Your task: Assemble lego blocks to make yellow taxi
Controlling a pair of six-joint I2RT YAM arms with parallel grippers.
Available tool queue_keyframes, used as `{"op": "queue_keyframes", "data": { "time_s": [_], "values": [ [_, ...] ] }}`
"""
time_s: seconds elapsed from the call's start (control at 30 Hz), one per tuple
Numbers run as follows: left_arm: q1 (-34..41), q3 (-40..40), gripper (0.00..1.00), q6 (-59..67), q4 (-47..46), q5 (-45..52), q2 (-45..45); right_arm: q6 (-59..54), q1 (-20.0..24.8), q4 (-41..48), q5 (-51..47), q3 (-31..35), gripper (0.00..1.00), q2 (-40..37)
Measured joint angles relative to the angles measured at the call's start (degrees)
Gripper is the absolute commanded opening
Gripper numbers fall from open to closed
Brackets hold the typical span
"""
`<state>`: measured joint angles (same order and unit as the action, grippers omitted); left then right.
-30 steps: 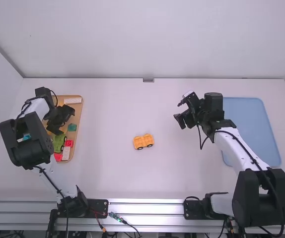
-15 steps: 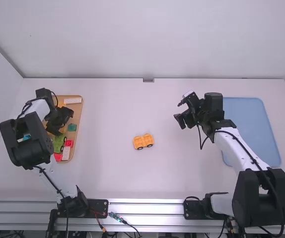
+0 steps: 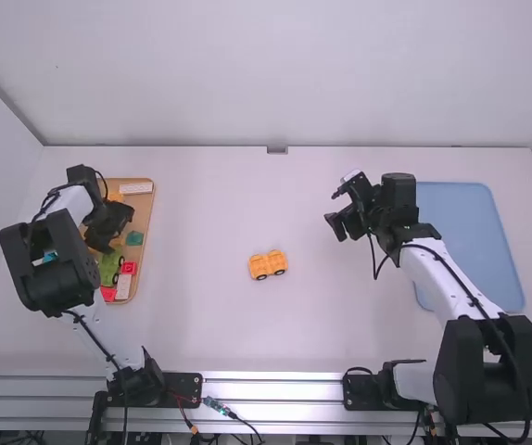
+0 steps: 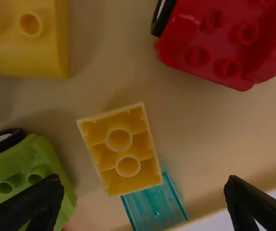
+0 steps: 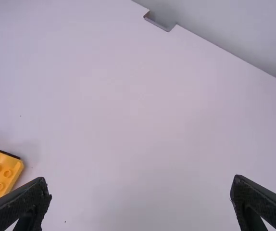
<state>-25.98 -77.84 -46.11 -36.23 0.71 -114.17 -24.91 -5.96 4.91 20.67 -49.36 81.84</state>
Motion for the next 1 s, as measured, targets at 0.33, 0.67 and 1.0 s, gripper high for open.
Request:
{"op": "queue_keyframes", "data": {
  "time_s": [0.33, 0.67, 1.0],
  "values": [
    [0.0, 1.3, 0.84, -5.9, 0.3, -2.3, 0.0, 0.0, 0.0, 0.0, 0.0, 0.0, 0.99, 0.0],
    [0.0, 3.2, 0.73, -8.1, 3.6, -2.7, 0.0, 0.0, 0.0, 0.2, 0.0, 0.0, 0.99, 0.0],
    [0.0, 4.7, 0.62, -8.1, 4.5, -2.8, 0.0, 0.0, 0.0, 0.2, 0.0, 0.0, 0.99, 0.0]
  ]
}}
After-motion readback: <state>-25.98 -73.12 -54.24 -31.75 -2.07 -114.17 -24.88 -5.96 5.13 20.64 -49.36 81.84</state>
